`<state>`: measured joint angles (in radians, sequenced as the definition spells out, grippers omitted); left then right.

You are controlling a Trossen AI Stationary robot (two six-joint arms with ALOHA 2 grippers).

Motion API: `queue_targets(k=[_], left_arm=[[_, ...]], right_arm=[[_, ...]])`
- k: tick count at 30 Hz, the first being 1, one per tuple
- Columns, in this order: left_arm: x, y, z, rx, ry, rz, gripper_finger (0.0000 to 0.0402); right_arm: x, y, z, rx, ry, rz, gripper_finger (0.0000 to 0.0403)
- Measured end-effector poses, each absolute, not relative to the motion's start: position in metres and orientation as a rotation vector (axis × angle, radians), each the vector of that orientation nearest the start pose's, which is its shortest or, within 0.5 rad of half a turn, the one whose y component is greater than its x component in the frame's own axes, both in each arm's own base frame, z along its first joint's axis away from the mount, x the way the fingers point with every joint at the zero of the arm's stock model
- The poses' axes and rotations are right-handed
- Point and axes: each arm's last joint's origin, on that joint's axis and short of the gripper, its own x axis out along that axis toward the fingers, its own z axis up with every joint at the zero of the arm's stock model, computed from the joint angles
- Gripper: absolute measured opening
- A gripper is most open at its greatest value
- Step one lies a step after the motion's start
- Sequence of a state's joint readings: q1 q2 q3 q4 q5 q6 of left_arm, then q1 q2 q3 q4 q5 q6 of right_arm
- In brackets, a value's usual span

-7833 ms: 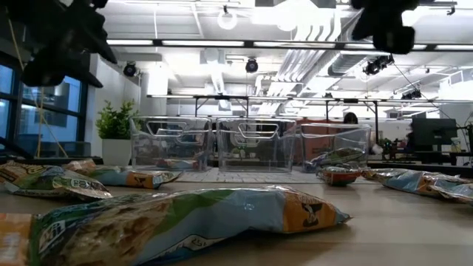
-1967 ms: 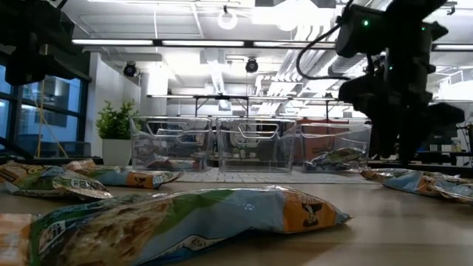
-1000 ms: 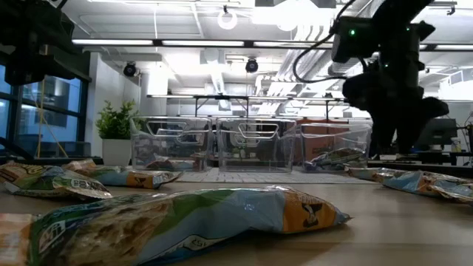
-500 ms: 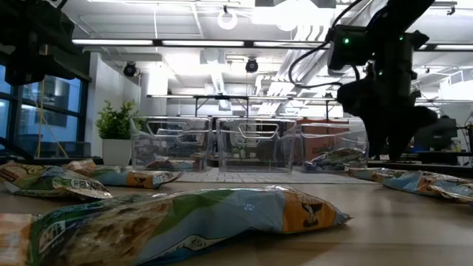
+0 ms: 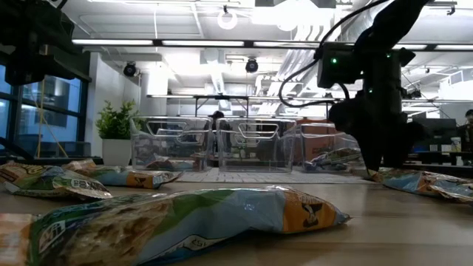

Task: Pick and place Granola Bars by type
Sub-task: Put the red granola bar into the left transparent bin

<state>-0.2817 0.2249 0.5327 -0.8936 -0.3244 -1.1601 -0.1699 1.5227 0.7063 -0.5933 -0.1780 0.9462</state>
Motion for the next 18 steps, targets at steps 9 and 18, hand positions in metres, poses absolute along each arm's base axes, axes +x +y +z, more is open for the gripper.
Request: queue_targets(k=[9,18], left_arm=[[0.0576,-0.007,0.2412,-0.954,0.462,0.355,0.0204],[0.0576,-0.007,0.2412,-0.953,0.462,0.355,0.0204]], right_arm=[[0.2326,-0.0329,0.1343,1.047,1.294,-0.686,0.0178],[0.2334,-0.033,0.1339,1.049,1.29,-0.681,0.0121]])
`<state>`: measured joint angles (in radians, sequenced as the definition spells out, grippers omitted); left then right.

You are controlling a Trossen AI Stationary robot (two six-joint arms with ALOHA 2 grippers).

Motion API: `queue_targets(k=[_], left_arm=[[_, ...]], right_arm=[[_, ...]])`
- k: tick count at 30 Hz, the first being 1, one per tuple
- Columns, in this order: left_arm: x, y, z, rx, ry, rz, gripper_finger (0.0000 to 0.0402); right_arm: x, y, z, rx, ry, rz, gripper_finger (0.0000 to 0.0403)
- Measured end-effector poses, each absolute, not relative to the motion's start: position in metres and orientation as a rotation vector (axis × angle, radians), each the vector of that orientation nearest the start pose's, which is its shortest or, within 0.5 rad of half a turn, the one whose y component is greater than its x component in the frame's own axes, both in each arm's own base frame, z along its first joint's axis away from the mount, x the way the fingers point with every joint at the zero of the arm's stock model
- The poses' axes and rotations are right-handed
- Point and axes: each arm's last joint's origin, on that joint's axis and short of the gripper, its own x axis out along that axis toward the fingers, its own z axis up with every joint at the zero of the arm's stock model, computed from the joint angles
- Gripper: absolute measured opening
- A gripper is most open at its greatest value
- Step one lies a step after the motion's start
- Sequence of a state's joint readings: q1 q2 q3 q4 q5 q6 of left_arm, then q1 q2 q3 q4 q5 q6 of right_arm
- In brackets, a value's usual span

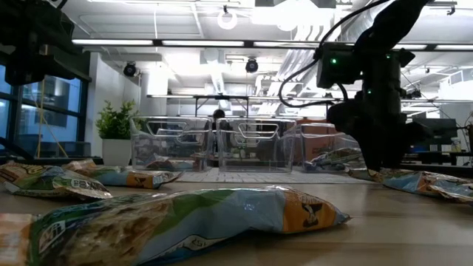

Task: Pick and place Granola Bars by type
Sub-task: Put the red granola bar into the left transparent bin

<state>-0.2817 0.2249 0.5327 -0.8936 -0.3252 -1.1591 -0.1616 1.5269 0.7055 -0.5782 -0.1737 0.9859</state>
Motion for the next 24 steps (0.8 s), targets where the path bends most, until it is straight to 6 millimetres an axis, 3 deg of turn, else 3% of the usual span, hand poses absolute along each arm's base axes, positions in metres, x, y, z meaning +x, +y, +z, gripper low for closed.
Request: queue_targets(k=[5,11,17,21,24], left_arm=[[0.058,-0.007,0.241,-0.952,0.462,0.354,0.0204],[0.058,-0.007,0.241,-0.95,0.462,0.354,0.0204],[0.058,-0.007,0.241,-0.949,0.462,0.353,0.0204],[0.058,-0.007,0.241,-0.949,0.462,0.353,0.0204],[0.058,-0.007,0.241,-0.948,0.463,0.352,0.0204]], right_arm=[[0.24,-0.033,0.142,1.059,1.262,-0.655,0.0099],[0.26,-0.034,0.178,1.043,1.15,-0.567,0.0073],[0.297,-0.033,0.247,0.958,0.91,-0.4,0.0067],[0.317,-0.051,0.303,0.839,0.692,-0.405,0.0067],[0.335,-0.072,0.33,0.762,0.606,-0.42,0.0067]])
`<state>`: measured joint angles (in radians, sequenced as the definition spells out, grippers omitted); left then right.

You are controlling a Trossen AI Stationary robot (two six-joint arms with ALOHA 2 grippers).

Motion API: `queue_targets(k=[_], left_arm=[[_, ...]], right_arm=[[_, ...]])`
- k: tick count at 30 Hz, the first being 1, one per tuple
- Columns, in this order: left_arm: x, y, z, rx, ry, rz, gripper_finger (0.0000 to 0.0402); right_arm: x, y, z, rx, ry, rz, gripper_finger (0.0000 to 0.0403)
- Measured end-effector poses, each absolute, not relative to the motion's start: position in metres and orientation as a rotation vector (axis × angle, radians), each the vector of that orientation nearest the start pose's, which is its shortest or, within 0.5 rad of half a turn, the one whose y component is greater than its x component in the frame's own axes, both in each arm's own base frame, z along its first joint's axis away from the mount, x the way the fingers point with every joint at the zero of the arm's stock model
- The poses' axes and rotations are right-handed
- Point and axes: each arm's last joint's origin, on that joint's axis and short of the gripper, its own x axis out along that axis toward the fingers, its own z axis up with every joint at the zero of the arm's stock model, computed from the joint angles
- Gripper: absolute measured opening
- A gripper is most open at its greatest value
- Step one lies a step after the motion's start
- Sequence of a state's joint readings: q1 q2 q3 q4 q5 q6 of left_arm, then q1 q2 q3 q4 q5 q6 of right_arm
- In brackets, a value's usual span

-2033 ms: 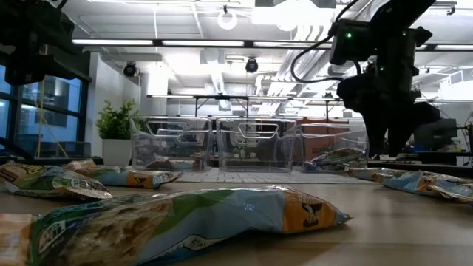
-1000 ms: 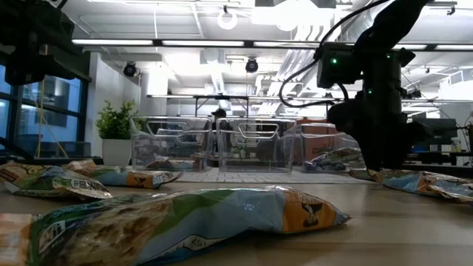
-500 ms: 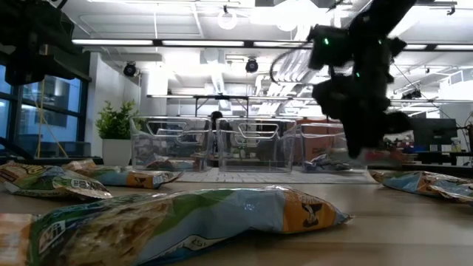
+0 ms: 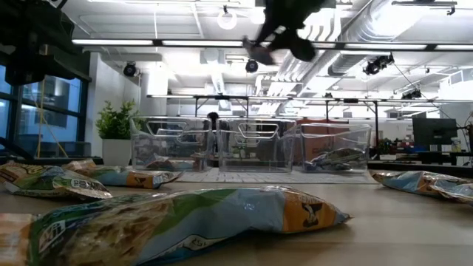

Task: Pick and place Granola Bars by type
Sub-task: Put the red granola bar into the left transparent bin, then put the yellow granola bar into the middle transparent bin

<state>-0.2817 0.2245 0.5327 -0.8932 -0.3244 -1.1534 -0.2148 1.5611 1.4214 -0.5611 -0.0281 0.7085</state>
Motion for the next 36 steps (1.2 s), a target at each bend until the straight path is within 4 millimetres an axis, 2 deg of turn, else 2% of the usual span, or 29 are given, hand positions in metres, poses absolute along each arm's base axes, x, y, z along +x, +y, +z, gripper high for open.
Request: queue_targets(k=[3,6,11,14,17,19,22,32,36], left_arm=[[0.058,-0.007,0.241,-0.949,0.465,0.349,0.0204],[0.058,-0.007,0.241,-0.954,0.471,0.341,0.0204],[0.058,-0.008,0.241,-0.955,0.474,0.338,0.0204],[0.058,-0.008,0.241,-0.956,0.474,0.338,0.0204],[0.058,-0.008,0.241,-0.956,0.474,0.338,0.0204],[0.058,-0.008,0.241,-0.956,0.473,0.338,0.0204],[0.058,-0.008,0.241,-0.956,0.474,0.338,0.0204],[0.058,-0.008,0.241,-0.96,0.474,0.337,0.0204],[0.058,-0.008,0.241,-0.963,0.474,0.338,0.0204]], right_arm=[[0.359,-0.097,0.347,0.706,0.564,-0.421,0.0067],[0.386,-0.12,0.352,0.673,0.58,-0.415,0.0067],[0.433,-0.149,0.334,0.669,0.628,-0.387,0.0067],[0.456,-0.157,0.323,0.676,0.628,-0.343,0.0067],[0.472,-0.162,0.303,0.658,0.701,-0.315,0.0067],[0.479,-0.164,0.288,0.633,0.764,-0.312,0.0067],[0.483,-0.167,0.28,0.605,0.791,-0.287,0.0072],[0.48,-0.187,0.275,0.643,0.755,-0.263,0.0158],[0.477,-0.188,0.28,0.692,0.757,-0.217,0.0171]])
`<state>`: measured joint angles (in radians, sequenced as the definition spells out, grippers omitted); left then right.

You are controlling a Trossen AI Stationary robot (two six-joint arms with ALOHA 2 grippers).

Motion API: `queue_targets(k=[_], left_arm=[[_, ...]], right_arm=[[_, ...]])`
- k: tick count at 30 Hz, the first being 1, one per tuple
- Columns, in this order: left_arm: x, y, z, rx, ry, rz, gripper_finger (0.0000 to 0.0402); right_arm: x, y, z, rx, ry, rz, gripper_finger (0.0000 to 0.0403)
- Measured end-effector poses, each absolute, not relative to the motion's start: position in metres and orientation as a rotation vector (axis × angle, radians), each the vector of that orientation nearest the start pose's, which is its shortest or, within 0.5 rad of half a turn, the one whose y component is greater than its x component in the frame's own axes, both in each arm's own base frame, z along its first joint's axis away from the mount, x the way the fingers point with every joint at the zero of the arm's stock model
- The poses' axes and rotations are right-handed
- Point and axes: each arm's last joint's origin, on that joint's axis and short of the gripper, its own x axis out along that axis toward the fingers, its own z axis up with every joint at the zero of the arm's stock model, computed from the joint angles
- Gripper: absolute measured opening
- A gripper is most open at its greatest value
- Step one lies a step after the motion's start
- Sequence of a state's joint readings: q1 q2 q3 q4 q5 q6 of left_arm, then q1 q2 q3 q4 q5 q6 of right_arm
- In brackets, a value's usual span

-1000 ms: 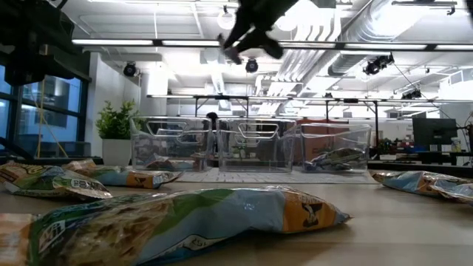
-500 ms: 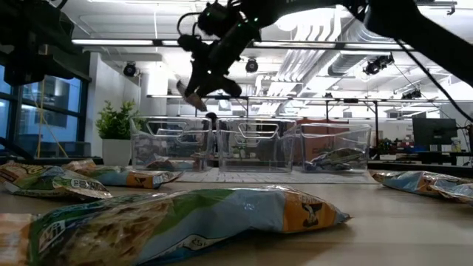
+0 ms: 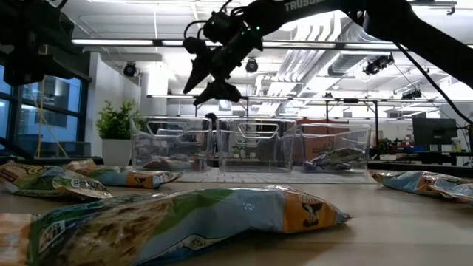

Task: Pick and place Granola Bars by type
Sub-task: Put the yellow granola bar into the middle transparent bin

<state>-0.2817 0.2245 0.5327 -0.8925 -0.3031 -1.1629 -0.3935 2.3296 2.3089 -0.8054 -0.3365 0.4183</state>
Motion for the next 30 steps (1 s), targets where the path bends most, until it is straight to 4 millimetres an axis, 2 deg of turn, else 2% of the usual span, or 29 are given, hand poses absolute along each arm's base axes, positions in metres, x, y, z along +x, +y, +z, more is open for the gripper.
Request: queue_targets(k=[3,7,13,18,21,25,28,30], left_arm=[[0.058,-0.008,0.241,-0.963,0.474,0.338,0.0204],[0.058,-0.008,0.241,-0.962,0.475,0.338,0.0204],[0.058,-0.008,0.241,-0.958,0.475,0.337,0.0204],[0.058,-0.008,0.241,-0.955,0.476,0.337,0.0204],[0.058,-0.008,0.241,-0.956,0.476,0.337,0.0204],[0.058,-0.008,0.241,-0.956,0.476,0.337,0.0204],[0.058,-0.008,0.241,-0.956,0.476,0.337,0.0204],[0.058,-0.008,0.241,-0.955,0.476,0.337,0.0204]], right_arm=[[0.473,-0.174,0.298,0.672,0.749,-0.168,0.0171],[0.46,-0.138,0.332,0.589,0.77,-0.101,0.0171],[0.423,-0.058,0.37,0.456,0.961,-0.054,0.0171],[0.386,0.008,0.385,0.36,1.164,-0.129,0.0171],[0.371,0.036,0.387,0.34,1.225,-0.235,0.0171],[0.365,0.067,0.382,0.444,1.23,-0.343,0.0171],[0.359,0.085,0.367,0.568,1.264,-0.477,0.0171],[0.353,0.096,0.349,0.611,1.298,-0.587,0.0171]])
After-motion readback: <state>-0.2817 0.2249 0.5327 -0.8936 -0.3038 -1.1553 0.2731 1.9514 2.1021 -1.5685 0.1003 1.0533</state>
